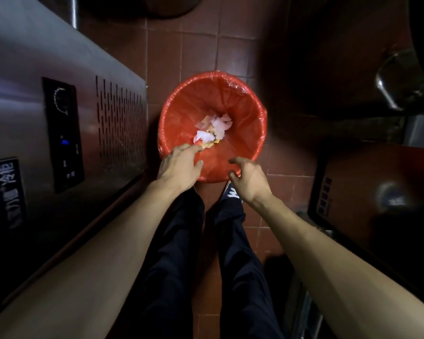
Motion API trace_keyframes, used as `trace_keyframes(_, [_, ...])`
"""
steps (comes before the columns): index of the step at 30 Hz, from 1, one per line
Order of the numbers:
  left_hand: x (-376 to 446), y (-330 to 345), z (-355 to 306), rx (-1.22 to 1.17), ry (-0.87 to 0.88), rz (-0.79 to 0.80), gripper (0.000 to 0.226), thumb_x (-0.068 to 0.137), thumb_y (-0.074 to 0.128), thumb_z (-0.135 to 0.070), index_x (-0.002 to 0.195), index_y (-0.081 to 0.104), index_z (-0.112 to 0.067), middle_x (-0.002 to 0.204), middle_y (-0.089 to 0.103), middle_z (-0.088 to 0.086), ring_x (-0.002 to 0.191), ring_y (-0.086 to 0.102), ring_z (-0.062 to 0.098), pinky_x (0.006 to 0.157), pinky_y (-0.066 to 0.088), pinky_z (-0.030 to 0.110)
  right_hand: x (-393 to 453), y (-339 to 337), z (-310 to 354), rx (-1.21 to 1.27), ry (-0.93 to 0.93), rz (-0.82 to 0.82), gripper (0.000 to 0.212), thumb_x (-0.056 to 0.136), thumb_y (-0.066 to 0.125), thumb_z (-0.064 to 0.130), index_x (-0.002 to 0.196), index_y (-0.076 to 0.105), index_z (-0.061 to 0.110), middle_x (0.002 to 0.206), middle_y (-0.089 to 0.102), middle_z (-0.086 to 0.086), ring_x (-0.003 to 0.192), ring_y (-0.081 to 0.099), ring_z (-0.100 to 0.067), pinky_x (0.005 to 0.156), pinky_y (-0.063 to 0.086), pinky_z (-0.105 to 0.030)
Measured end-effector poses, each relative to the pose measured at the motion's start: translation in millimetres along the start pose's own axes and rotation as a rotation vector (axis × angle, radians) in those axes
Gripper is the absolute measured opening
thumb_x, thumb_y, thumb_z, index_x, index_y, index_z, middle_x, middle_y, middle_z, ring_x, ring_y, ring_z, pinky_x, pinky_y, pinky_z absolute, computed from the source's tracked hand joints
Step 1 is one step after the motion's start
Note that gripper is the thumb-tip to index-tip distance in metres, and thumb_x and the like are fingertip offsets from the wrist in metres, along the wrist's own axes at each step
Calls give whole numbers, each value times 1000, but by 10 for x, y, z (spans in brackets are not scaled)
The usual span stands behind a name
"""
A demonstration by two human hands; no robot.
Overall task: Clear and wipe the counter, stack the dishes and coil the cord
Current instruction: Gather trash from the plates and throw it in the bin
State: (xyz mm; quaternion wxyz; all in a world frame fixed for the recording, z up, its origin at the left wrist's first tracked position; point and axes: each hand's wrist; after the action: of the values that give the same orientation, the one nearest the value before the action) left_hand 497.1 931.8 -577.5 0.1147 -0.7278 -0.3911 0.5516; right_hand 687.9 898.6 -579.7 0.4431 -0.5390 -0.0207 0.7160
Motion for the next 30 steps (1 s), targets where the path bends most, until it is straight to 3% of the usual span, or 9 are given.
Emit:
trace_keyframes(4, [-299,-304,-87,-3,-4,1,35,97,55,-32,132,58,-28,132,59,-1,121,55,28,102,46,42,-304,-296,163,-16,27,24,37,95,56,19,131,61,16,128,65,-10,117,61,-28,98,49,-34])
trace_keyframes(10, [-935,-1051,-382,35,51,-65,37,97,54,-33,134,57,-27,133,59,3,121,56,32,102,45,45,-832,-1022,709,8,2,-141,36,91,57,24,125,66,19,123,70,-4,112,65,-25,100,50,-35])
trace_keyframes(16, [-1479,-1715,-707,107,122,-209,39,98,50,-38,134,55,-27,134,59,1,124,53,29,105,41,47,-1379,-1499,1404,-34,-211,-255,31,90,59,16,119,69,14,116,72,-6,106,66,-25,91,53,-37])
trace_keyframes(21, [-1890,-2019,-998,117,140,-292,38,99,49,-39,135,54,-28,134,59,1,124,52,27,105,41,46,-1760,-1736,1673,-341,-432,-384,19,85,59,26,101,67,19,102,70,-3,95,62,-33,75,53,-42])
trace_keyframes(26, [-2366,-2112,-1176,-47,107,-430,36,99,53,-35,132,58,-22,128,62,4,121,53,29,104,42,41,-2120,-2037,1807,-352,-605,-395,18,87,61,27,102,66,18,103,70,-3,92,63,-33,73,53,-40])
trace_keyframes(30, [-2780,-2092,-1184,-146,4,-538,38,98,55,-31,134,58,-18,130,60,6,125,49,29,105,40,39,-2352,-2175,1874,-301,-754,-296,18,92,61,24,107,66,15,106,69,-4,95,64,-28,78,53,-37])
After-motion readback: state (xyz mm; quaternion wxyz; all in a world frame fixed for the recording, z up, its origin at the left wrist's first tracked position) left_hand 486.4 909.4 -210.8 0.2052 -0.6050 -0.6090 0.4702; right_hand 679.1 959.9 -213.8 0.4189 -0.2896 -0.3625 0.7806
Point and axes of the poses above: each hand's wrist, its own x-axis towards the middle knuckle, its own y-axis out of the palm, z = x × y
